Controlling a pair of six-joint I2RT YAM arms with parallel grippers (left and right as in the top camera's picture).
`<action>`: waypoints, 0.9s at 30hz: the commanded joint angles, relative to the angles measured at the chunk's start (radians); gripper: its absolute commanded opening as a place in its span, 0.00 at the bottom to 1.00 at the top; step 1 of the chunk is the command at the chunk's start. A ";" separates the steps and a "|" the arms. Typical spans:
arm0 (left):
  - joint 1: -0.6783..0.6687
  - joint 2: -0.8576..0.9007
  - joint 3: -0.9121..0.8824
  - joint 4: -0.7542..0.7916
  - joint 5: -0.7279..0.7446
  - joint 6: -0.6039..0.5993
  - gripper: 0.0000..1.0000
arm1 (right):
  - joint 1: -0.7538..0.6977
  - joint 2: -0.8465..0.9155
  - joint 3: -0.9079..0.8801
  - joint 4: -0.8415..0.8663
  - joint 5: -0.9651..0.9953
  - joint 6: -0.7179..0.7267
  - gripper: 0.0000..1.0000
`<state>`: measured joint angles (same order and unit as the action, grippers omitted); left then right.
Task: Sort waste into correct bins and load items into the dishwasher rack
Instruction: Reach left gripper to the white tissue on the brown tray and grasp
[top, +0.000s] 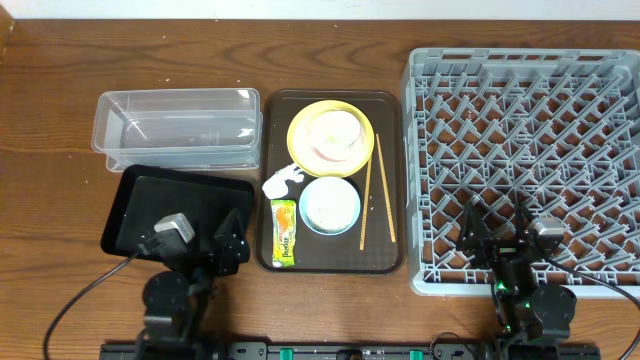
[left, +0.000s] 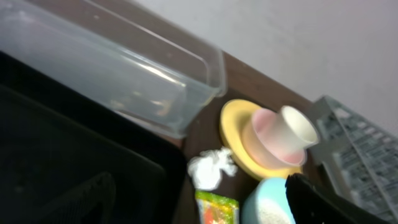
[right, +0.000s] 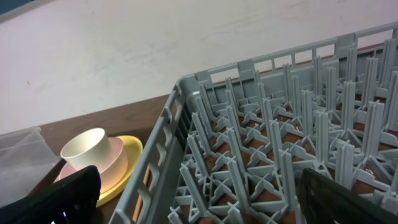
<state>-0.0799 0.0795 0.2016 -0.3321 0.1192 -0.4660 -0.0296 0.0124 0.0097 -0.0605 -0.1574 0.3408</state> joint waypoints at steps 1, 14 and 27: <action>0.005 0.089 0.192 -0.079 0.080 0.033 0.90 | 0.001 -0.007 -0.004 0.000 -0.003 0.010 0.99; 0.005 0.810 0.918 -0.842 0.072 0.211 0.90 | 0.001 -0.007 -0.004 0.000 -0.004 0.010 0.99; -0.015 1.142 0.967 -0.808 0.082 0.200 0.40 | 0.001 -0.007 -0.004 0.000 -0.003 0.010 0.99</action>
<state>-0.0834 1.1980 1.1599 -1.1481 0.1967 -0.2771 -0.0296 0.0120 0.0090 -0.0593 -0.1574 0.3412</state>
